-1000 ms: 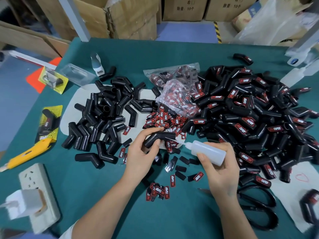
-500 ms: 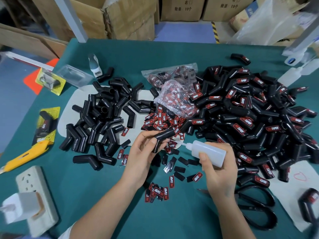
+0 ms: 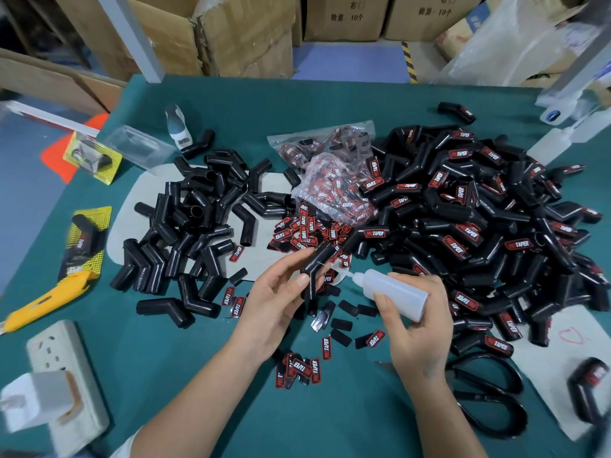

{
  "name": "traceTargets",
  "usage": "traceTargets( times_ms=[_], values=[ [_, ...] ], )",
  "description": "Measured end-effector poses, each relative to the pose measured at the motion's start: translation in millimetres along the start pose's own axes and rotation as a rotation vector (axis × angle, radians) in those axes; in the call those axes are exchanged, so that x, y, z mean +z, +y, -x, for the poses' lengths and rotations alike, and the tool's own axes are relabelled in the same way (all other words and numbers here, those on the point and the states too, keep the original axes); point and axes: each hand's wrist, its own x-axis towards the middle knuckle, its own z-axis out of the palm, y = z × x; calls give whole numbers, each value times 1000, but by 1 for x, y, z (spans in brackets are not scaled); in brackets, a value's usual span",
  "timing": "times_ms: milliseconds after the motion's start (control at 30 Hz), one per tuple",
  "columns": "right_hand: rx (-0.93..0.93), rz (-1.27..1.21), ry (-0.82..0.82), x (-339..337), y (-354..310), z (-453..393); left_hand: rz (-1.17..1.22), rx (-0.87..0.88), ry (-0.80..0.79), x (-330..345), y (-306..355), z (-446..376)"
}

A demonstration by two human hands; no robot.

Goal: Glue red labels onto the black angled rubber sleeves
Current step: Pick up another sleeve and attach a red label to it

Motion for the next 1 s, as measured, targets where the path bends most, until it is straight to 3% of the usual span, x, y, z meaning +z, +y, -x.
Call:
traceTargets(
  times_ms=[1000],
  values=[
    [-71, 62, 17, -5, 0, 0, 1, -20, -3, 6, 4, 1]
  ],
)
